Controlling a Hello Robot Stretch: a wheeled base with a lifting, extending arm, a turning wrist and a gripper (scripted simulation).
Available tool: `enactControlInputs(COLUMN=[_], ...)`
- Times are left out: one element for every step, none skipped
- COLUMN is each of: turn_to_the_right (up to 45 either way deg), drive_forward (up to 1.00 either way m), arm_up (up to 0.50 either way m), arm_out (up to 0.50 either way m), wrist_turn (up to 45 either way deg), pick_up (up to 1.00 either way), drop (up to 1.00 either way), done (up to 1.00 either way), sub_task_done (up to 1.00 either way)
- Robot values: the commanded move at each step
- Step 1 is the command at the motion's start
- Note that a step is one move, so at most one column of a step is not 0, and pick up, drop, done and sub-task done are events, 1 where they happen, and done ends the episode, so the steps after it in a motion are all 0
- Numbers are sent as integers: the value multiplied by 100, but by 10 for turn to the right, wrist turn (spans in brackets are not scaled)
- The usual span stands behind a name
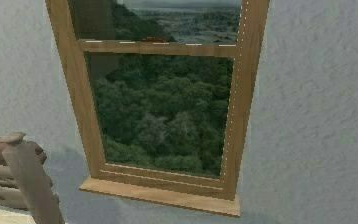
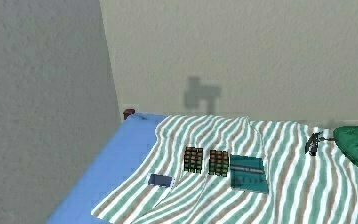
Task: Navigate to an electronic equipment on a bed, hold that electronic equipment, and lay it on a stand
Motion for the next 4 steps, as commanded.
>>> enactControlInputs(turn_to_the_right=[0, 0, 0, 0], drive_forward=[0, 0, 0, 0], arm_up=[50, 10, 0, 0], arm_out=[0, 0, 44, 0], wrist_turn=[0, 0, 0, 450], pick_up=[0, 0, 0, 0], drop=[0, 0, 0, 0], done=[0, 0, 0, 0], sub_task_done=[0, 0, 0, 0])
